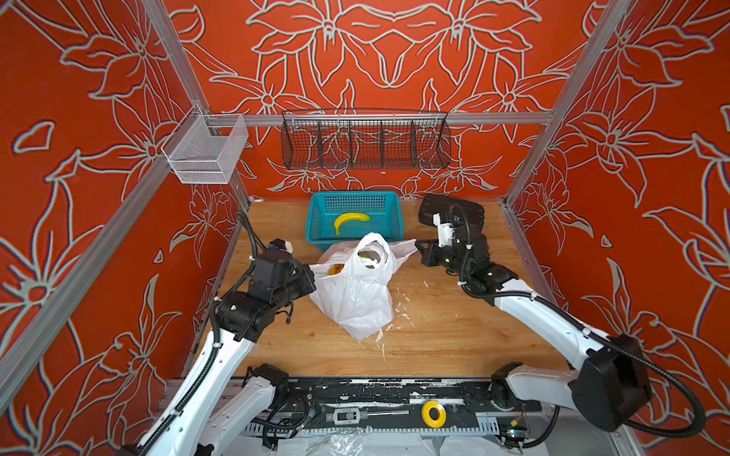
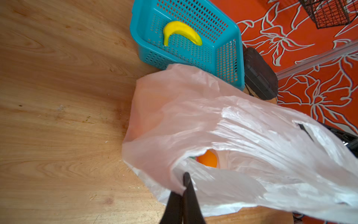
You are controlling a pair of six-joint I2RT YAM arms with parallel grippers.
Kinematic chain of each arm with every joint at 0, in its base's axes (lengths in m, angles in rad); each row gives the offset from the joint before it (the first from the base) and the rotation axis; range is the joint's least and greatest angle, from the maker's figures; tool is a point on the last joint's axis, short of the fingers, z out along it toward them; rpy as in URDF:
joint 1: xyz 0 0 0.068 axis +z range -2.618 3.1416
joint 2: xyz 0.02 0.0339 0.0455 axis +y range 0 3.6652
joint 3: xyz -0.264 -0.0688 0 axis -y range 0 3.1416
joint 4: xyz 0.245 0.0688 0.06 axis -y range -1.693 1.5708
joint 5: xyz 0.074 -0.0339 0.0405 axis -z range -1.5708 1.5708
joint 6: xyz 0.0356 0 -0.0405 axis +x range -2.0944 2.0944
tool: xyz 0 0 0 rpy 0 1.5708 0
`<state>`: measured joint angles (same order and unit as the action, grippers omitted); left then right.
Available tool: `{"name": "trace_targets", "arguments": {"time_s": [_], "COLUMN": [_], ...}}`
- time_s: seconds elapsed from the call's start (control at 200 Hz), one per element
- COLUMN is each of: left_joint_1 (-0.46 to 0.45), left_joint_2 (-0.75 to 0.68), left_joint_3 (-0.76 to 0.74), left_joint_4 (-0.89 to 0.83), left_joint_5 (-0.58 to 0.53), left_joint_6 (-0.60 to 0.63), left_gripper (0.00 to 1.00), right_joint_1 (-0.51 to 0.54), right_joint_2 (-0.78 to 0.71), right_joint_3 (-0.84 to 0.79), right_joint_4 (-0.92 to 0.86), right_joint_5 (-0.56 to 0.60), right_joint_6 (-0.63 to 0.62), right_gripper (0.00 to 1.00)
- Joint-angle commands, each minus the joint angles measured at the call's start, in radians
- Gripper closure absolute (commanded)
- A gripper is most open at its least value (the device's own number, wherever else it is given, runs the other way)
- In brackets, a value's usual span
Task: Untie the knot of the plastic bag and take out the fruit
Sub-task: 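Hold the bag handles apart with both grippers, spreading the opening wide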
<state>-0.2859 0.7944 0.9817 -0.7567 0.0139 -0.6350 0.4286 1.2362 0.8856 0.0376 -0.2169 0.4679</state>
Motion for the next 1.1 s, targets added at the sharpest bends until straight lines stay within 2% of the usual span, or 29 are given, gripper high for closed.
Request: {"name": "trace_targets", "arguments": {"time_s": [0.0, 0.15, 0.185, 0.23, 0.25, 0.29, 0.335, 0.43, 0.495, 0.555, 0.651, 0.716, 0.851, 0.951, 1.096], "left_joint_1": [0.010, 0.010, 0.010, 0.010, 0.010, 0.011, 0.010, 0.010, 0.010, 0.010, 0.010, 0.010, 0.010, 0.010, 0.010], "left_joint_2": [-0.049, -0.086, -0.094, -0.098, -0.098, -0.093, -0.083, -0.040, 0.002, 0.052, 0.133, 0.173, 0.273, 0.320, 0.332], "left_joint_3": [-0.019, -0.090, -0.106, -0.110, -0.105, -0.080, -0.040, 0.052, 0.106, 0.145, 0.190, 0.199, 0.255, 0.297, 0.280], "left_joint_4": [-0.041, 0.048, 0.092, 0.132, 0.141, 0.143, 0.132, 0.119, 0.131, 0.152, 0.167, 0.171, 0.138, 0.108, 0.123], "left_joint_5": [-0.042, 0.022, 0.057, 0.092, 0.099, 0.096, 0.078, 0.043, 0.072, 0.143, 0.326, 0.385, 0.428, 0.515, 0.609], "left_joint_6": [-0.012, -0.003, 0.022, 0.054, 0.069, 0.101, 0.155, 0.291, 0.412, 0.536, 0.776, 0.902, 1.005, 1.035, 1.082], "left_gripper": [1.00, 1.00, 0.82, 0.55, 0.46, 0.37, 0.32, 0.30, 0.30, 0.30, 0.31, 0.31, 0.31, 0.32, 0.31], "right_joint_1": [-0.028, -0.028, -0.028, -0.029, -0.028, -0.027, -0.027, -0.022, -0.014, 0.002, 0.032, 0.058, 0.108, 0.145, 0.191], "right_joint_2": [-0.020, -0.006, -0.003, -0.003, -0.004, -0.009, -0.021, -0.056, -0.084, -0.109, -0.126, -0.126, -0.091, -0.030, 0.053], "right_joint_3": [-0.035, -0.052, -0.050, -0.037, -0.029, -0.013, 0.007, 0.031, 0.055, 0.092, 0.145, 0.187, 0.272, 0.346, 0.417], "right_joint_4": [0.040, 0.080, 0.090, 0.090, 0.087, 0.079, 0.065, 0.045, 0.017, -0.021, -0.078, -0.112, -0.172, -0.214, -0.232], "right_joint_5": [0.006, -0.041, -0.067, -0.108, -0.127, -0.171, -0.205, -0.234, -0.251, -0.272, -0.323, -0.373, -0.448, -0.488, -0.513], "right_joint_6": [0.056, 0.089, 0.094, 0.096, 0.097, 0.085, 0.077, 0.057, 0.031, -0.008, -0.066, -0.111, -0.165, -0.201, -0.227], "right_gripper": [1.00, 1.00, 1.00, 0.92, 0.87, 0.77, 0.65, 0.51, 0.44, 0.37, 0.33, 0.30, 0.25, 0.23, 0.26]}}
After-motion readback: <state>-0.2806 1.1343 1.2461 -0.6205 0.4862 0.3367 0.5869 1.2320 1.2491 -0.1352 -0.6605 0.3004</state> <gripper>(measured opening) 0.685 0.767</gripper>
